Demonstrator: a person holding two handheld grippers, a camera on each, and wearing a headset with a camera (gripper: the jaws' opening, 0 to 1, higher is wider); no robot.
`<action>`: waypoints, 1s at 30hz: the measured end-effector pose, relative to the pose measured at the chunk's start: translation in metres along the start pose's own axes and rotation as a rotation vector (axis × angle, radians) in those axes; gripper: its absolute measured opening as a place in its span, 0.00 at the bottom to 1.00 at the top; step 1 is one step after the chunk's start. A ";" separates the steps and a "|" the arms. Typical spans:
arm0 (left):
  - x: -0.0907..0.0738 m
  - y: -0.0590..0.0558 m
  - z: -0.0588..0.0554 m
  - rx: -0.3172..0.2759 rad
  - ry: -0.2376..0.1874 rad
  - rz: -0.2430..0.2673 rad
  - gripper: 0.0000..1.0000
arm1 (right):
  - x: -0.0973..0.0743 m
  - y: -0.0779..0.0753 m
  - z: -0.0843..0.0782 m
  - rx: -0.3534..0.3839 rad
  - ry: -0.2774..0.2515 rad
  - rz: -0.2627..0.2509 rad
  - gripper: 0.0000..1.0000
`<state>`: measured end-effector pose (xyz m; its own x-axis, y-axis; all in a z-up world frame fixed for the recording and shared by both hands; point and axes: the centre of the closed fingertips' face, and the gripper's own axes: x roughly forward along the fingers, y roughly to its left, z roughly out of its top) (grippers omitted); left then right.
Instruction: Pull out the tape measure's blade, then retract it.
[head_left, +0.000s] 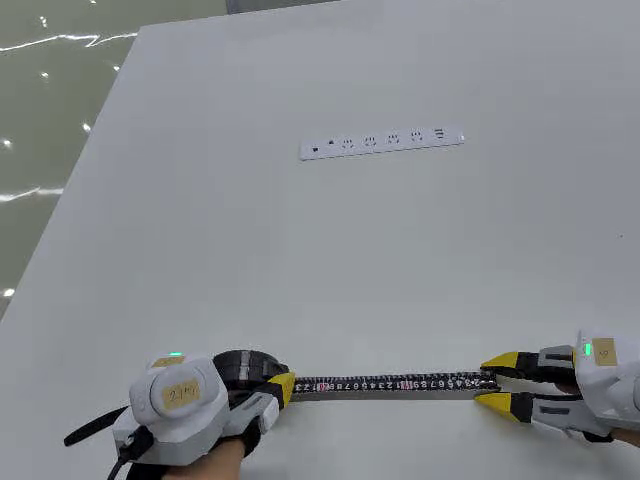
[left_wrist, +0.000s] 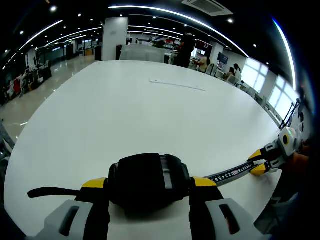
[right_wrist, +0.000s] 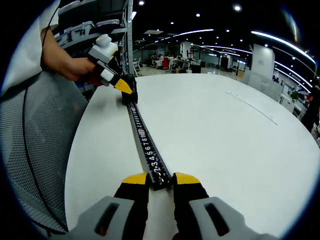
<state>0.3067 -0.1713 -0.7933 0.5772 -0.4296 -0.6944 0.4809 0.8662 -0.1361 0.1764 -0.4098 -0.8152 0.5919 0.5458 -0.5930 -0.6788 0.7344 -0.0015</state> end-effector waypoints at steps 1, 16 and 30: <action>0.000 0.000 0.000 0.000 0.000 0.000 0.61 | 0.000 0.000 0.000 -0.005 -0.002 0.004 0.16; 0.000 0.000 0.000 0.001 -0.001 -0.001 0.62 | -0.002 0.004 0.001 -0.047 -0.017 0.095 0.14; 0.001 0.001 -0.001 0.004 0.027 0.003 0.59 | 0.000 0.005 0.005 -0.049 -0.019 0.106 0.14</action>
<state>0.3068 -0.1709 -0.7943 0.5606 -0.4198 -0.7138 0.4821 0.8663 -0.1309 0.1752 -0.4043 -0.8110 0.5236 0.6273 -0.5765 -0.7582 0.6517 0.0206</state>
